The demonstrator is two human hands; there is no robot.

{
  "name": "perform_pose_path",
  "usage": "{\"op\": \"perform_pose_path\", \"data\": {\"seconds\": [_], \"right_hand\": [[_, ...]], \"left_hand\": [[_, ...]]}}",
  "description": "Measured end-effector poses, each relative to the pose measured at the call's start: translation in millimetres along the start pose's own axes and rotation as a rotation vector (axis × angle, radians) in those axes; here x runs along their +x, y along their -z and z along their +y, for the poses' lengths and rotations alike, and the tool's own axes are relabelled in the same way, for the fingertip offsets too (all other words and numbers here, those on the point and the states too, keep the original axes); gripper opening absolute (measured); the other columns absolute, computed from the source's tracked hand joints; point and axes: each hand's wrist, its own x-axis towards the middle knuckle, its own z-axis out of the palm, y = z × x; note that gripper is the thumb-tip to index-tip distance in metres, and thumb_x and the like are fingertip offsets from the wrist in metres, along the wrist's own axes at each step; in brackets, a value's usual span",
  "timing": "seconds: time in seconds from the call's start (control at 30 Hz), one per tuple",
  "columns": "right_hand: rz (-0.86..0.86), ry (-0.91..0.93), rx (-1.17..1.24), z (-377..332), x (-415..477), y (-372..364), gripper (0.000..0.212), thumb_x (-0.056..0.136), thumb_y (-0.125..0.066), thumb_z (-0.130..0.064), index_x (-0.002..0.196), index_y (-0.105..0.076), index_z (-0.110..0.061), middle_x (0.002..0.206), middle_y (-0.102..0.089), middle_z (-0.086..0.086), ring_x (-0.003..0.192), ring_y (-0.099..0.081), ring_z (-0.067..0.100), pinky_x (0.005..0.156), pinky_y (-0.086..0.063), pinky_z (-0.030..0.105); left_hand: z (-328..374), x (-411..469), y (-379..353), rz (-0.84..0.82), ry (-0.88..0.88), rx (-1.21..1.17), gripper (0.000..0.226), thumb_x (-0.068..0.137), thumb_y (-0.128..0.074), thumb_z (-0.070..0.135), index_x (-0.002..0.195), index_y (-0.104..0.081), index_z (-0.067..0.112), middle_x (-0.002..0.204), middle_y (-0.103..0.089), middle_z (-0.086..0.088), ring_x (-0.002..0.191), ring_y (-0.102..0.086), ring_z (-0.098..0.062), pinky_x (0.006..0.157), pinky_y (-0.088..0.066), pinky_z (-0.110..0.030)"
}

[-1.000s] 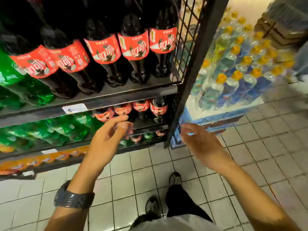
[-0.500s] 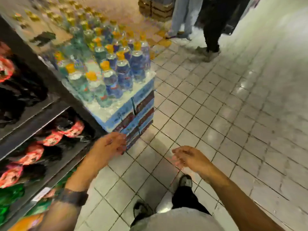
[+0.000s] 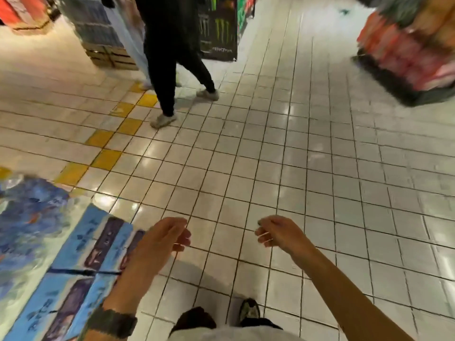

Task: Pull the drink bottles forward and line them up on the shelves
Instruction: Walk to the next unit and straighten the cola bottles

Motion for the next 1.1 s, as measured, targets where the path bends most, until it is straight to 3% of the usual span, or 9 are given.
{"op": "perform_pose_path", "data": {"seconds": [0.13,0.27,0.4,0.57,0.7,0.87,0.97,1.1], "right_hand": [[0.047,0.051,0.048,-53,59,44,0.018,0.095,-0.051,-0.021,0.101,-0.065,-0.011,0.086,-0.073,0.007,0.07,-0.07,0.017,0.061,-0.053,0.022],[0.103,0.124,0.065,-101,127,86,0.018,0.096,-0.05,-0.026,0.1,-0.064,-0.018,0.087,-0.073,0.001,0.075,-0.071,0.016,0.07,-0.056,0.028],[0.168,0.127,0.051,-139,206,128,0.017,0.096,-0.051,-0.028,0.099,-0.064,-0.017,0.086,-0.072,0.0,0.073,-0.07,0.014,0.069,-0.056,0.026],[0.223,-0.008,0.134,-172,288,190,0.018,0.096,-0.052,-0.02,0.099,-0.063,-0.007,0.086,-0.07,0.011,0.068,-0.066,0.018,0.064,-0.052,0.026],[0.311,-0.091,0.178,-190,345,253,0.013,0.092,-0.057,-0.02,0.09,-0.067,-0.013,0.08,-0.072,0.006,0.066,-0.068,0.017,0.059,-0.051,0.024],[0.381,-0.161,0.175,-209,428,334,0.016,0.094,-0.054,-0.019,0.092,-0.068,-0.011,0.077,-0.073,0.007,0.067,-0.068,0.023,0.063,-0.052,0.031],[0.409,-0.124,0.121,-225,492,394,0.016,0.094,-0.055,-0.019,0.088,-0.07,-0.014,0.076,-0.072,0.005,0.068,-0.068,0.021,0.063,-0.052,0.03],[0.47,-0.086,0.082,-276,593,492,0.014,0.094,-0.056,-0.019,0.089,-0.068,-0.014,0.078,-0.072,0.006,0.069,-0.068,0.022,0.066,-0.053,0.036]], "left_hand": [[19,65,-22,-0.021,0.058,0.053,0.019,0.097,-0.046,0.009,0.101,-0.064,0.004,0.087,-0.069,-0.019,0.076,-0.066,-0.033,0.064,-0.051,-0.033],[44,158,-47,-0.092,0.072,0.175,0.019,0.098,-0.047,0.021,0.101,-0.065,0.013,0.086,-0.072,-0.009,0.079,-0.07,-0.028,0.069,-0.054,-0.038],[87,265,-92,-0.18,0.04,0.204,0.019,0.097,-0.049,0.024,0.1,-0.066,0.015,0.085,-0.073,-0.008,0.08,-0.07,-0.028,0.073,-0.055,-0.043],[186,393,-166,-0.326,-0.013,0.236,0.018,0.096,-0.051,0.025,0.097,-0.066,0.015,0.081,-0.072,-0.007,0.079,-0.07,-0.025,0.074,-0.056,-0.042],[281,486,-230,-0.489,-0.15,0.319,0.018,0.096,-0.05,0.03,0.098,-0.066,0.022,0.085,-0.072,-0.002,0.079,-0.069,-0.016,0.072,-0.056,-0.033],[371,592,-322,-0.595,-0.216,0.33,0.018,0.098,-0.048,0.026,0.099,-0.066,0.022,0.088,-0.071,-0.002,0.08,-0.069,-0.015,0.07,-0.055,-0.027],[406,661,-373,-0.594,-0.113,0.209,0.021,0.099,-0.046,0.021,0.104,-0.065,0.013,0.093,-0.071,-0.009,0.084,-0.069,-0.024,0.075,-0.056,-0.034],[450,757,-422,-0.464,0.009,0.068,0.025,0.098,-0.047,0.027,0.106,-0.065,0.011,0.096,-0.072,-0.01,0.089,-0.07,-0.027,0.08,-0.056,-0.039]]}}
